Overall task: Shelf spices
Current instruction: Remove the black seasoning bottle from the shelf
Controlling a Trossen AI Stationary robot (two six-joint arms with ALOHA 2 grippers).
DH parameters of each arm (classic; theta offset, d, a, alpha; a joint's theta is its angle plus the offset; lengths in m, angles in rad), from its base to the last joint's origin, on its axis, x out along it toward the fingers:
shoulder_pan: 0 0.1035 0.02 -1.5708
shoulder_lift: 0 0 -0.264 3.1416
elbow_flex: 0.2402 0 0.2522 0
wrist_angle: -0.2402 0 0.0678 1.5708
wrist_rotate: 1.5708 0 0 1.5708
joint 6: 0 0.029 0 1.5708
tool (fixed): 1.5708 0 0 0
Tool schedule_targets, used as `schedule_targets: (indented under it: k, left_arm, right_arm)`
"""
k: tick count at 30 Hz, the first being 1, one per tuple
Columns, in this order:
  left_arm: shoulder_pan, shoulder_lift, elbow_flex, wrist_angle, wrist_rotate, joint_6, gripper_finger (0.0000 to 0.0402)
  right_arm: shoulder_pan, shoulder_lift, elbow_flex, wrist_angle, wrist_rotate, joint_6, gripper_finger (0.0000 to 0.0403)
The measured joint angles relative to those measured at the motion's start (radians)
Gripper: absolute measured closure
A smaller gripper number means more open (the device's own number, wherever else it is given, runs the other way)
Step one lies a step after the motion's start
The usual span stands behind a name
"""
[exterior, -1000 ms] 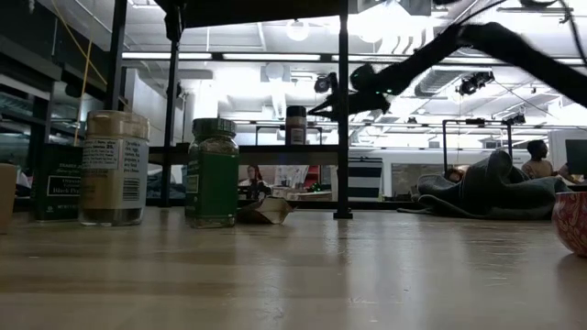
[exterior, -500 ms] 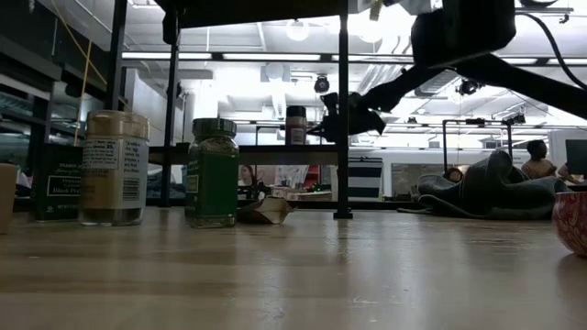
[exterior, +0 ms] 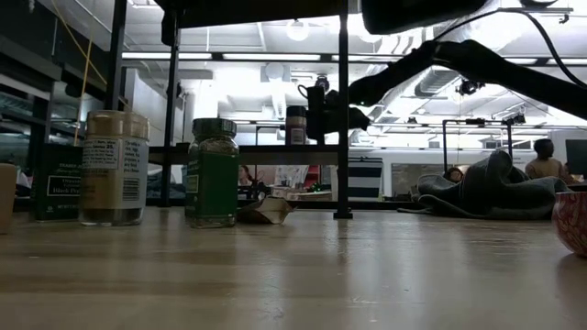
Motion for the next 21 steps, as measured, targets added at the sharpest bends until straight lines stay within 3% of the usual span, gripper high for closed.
schedule_targets:
  k: [11,21]
  left_arm:
    - [-0.001,0.000,0.000,-0.002,0.002,0.002,0.0394]
    - [-0.001,0.000,0.000,-0.021,-0.001,0.002,0.0394]
  right_arm:
    - [0.018,0.000,0.000,-0.280,-0.012,-0.250,0.0403]
    - [0.090,-0.001,0.000,-0.351,-0.061,-0.353,0.0403]
